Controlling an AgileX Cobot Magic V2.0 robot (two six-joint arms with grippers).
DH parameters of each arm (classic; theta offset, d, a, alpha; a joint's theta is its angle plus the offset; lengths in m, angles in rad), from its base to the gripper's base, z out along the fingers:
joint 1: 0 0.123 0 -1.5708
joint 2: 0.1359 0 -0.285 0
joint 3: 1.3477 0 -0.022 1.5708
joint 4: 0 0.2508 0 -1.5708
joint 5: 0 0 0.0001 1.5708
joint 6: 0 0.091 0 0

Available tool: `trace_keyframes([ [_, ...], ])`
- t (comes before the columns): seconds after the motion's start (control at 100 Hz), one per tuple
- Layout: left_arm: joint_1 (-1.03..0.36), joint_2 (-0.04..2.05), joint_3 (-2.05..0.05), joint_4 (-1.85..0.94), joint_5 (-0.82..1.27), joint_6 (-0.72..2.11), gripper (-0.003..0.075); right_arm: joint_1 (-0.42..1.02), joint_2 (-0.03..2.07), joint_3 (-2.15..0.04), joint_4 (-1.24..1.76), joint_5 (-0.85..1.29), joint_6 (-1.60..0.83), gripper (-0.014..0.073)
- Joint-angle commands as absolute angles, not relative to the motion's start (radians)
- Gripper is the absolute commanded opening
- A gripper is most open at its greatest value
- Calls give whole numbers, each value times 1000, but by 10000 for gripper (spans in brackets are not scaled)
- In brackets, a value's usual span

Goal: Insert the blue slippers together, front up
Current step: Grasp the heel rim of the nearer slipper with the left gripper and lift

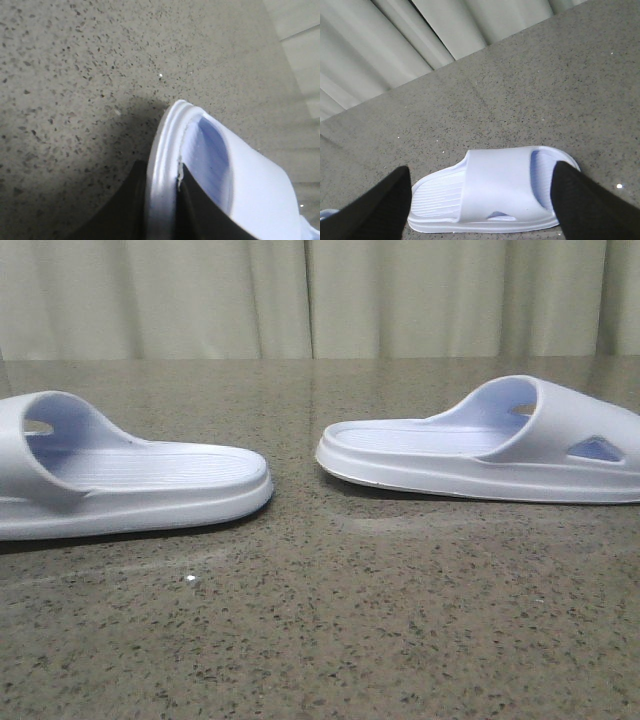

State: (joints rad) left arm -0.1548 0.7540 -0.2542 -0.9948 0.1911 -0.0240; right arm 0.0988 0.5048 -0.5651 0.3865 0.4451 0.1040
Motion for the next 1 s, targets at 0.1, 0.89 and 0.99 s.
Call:
trace_keyframes([
  [0.1, -156, 672, -339, -1068, 214, -22, 16, 91, 517, -601, 395, 368, 101, 503],
  [0.89, -156, 563, -486, -1144, 334, -22, 16, 91, 640, -601, 395, 375, 201, 503],
  [0.99, -156, 563, -486, -1144, 334, -22, 16, 91, 705, -601, 395, 348, 228, 491],
])
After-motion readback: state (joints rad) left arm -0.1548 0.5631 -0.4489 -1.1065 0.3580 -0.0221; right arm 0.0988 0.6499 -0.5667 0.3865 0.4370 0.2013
